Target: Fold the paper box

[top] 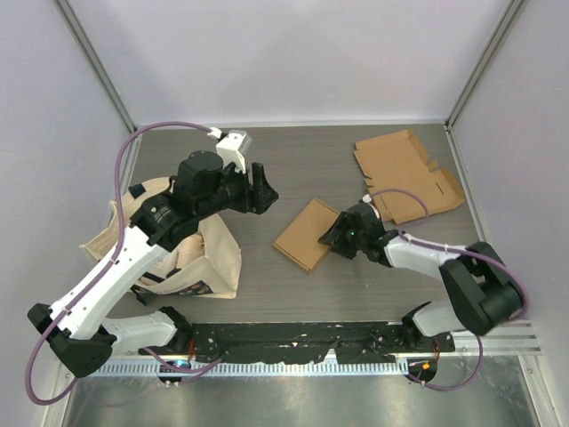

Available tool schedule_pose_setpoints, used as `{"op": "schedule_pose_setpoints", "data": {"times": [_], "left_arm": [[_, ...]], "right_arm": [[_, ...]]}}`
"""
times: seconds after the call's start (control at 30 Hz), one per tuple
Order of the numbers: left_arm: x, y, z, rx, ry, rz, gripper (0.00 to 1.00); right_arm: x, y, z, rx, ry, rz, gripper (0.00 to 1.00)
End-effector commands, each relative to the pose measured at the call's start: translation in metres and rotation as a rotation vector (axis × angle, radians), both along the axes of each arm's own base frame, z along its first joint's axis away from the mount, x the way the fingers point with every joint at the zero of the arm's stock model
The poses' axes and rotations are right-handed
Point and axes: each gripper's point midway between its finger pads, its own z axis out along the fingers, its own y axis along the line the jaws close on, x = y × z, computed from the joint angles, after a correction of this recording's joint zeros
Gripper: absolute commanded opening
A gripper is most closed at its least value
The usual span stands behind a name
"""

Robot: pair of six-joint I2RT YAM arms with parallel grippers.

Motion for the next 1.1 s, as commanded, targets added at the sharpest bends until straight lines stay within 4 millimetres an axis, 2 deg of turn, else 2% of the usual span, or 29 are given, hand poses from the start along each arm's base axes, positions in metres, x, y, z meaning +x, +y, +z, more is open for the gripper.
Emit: {"op": "schedule_pose_setpoints", "data": {"times": [0.0, 0.03, 0.07, 0.1, 0.13, 0.17, 0.2, 0.23, 0.27, 0.3, 0.33, 0.37, 0.4, 0.43, 0.47, 0.53, 0.6, 0.67, 0.7, 0.73, 0.77, 0.8, 0.83, 0.87, 0.9, 0.93, 1.0, 1.03, 1.07], "left_arm": [[-0.008, 0.008, 0.016, 0.001, -0.031, -0.009, 0.64], [-0.01, 0.01, 0.019, -0.005, -0.038, -0.009, 0.63], [-0.011, 0.011, 0.019, -0.004, -0.039, -0.008, 0.64], [-0.012, 0.012, 0.02, 0.001, -0.041, -0.01, 0.64], [-0.013, 0.013, 0.021, 0.004, -0.042, -0.01, 0.63], [-0.015, 0.015, 0.023, 0.004, -0.044, -0.008, 0.64], [-0.017, 0.018, 0.022, 0.011, -0.043, -0.009, 0.63], [-0.018, 0.019, 0.022, 0.014, -0.044, -0.01, 0.63], [-0.021, 0.021, 0.023, 0.01, -0.049, -0.01, 0.63], [-0.022, 0.023, 0.022, 0.017, -0.05, -0.011, 0.63], [-0.023, 0.025, 0.022, 0.02, -0.052, -0.009, 0.64], [-0.025, 0.027, 0.023, 0.018, -0.057, -0.01, 0.63], [-0.025, 0.027, 0.024, 0.02, -0.062, -0.011, 0.63], [-0.026, 0.028, 0.024, 0.019, -0.065, -0.012, 0.64], [-0.025, 0.027, 0.026, 0.016, -0.071, -0.012, 0.64], [-0.024, 0.027, 0.027, 0.019, -0.078, -0.014, 0.64], [-0.021, 0.025, 0.028, 0.025, -0.081, -0.017, 0.64], [-0.02, 0.024, 0.028, 0.026, -0.082, -0.019, 0.65], [-0.02, 0.023, 0.027, 0.026, -0.079, -0.023, 0.65], [-0.021, 0.021, 0.028, 0.021, -0.078, -0.034, 0.66], [-0.021, 0.019, 0.027, 0.018, -0.078, -0.043, 0.66], [-0.021, 0.018, 0.028, 0.012, -0.083, -0.047, 0.67], [-0.022, 0.016, 0.027, 0.005, -0.082, -0.056, 0.67], [-0.023, 0.012, 0.027, -0.008, -0.081, -0.075, 0.67], [-0.024, 0.008, 0.026, -0.018, -0.076, -0.089, 0.68], [-0.023, 0.005, 0.021, -0.015, -0.061, -0.099, 0.69], [-0.025, -0.006, 0.019, -0.05, -0.035, -0.133, 0.69], [-0.024, -0.011, 0.011, -0.054, -0.009, -0.141, 0.69], [-0.026, -0.019, 0.013, -0.09, 0.004, -0.168, 0.69]], "right_arm": [[0.059, 0.02, 0.016, -0.009, -0.155, -0.048, 0.46], [0.068, 0.026, 0.019, -0.032, -0.189, -0.023, 0.39], [0.093, 0.033, 0.035, -0.055, -0.253, -0.032, 0.39], [0.103, 0.035, 0.022, -0.108, -0.239, -0.019, 0.39], [0.114, 0.036, 0.019, -0.163, -0.255, 0.021, 0.41], [0.136, 0.048, 0.038, -0.154, -0.298, 0.035, 0.42], [0.145, 0.052, 0.024, -0.187, -0.292, 0.064, 0.42], [0.156, 0.052, 0.026, -0.238, -0.324, 0.099, 0.42], [0.175, 0.061, 0.044, -0.24, -0.366, 0.102, 0.42], [0.182, 0.064, 0.028, -0.257, -0.341, 0.125, 0.43], [0.19, 0.068, 0.029, -0.252, -0.347, 0.134, 0.43], [0.205, 0.077, 0.038, -0.24, -0.371, 0.14, 0.43], [0.209, 0.083, 0.037, -0.234, -0.368, 0.158, 0.43], [0.213, 0.089, 0.017, -0.232, -0.336, 0.167, 0.43], [0.224, 0.099, 0.027, -0.199, -0.357, 0.155, 0.42], [0.237, 0.11, 0.029, -0.168, -0.368, 0.143, 0.43], [0.243, 0.111, 0.04, -0.16, -0.384, 0.113, 0.47], [0.243, 0.089, 0.068, -0.216, -0.397, 0.068, 0.53], [0.246, 0.068, 0.079, -0.273, -0.41, 0.053, 0.6], [0.241, 0.042, 0.078, -0.361, -0.376, 0.032, 0.64], [0.238, 0.026, 0.105, -0.392, -0.403, 0.022, 0.69], [0.235, 0.009, 0.11, -0.433, -0.391, 0.031, 0.73], [0.225, -0.022, 0.103, -0.529, -0.326, 0.093, 0.74], [0.217, -0.04, 0.108, -0.563, -0.3, 0.113, 0.74], [0.209, -0.057, 0.104, -0.611, -0.262, 0.149, 0.75], [0.191, -0.094, 0.089, -0.709, -0.159, 0.18, 0.75], [0.173, -0.122, 0.083, -0.787, -0.103, 0.222, 0.75], [0.158, -0.14, 0.07, -0.827, -0.045, 0.254, 0.75], [0.151, -0.146, 0.066, -0.832, -0.025, 0.268, 0.75]]}}
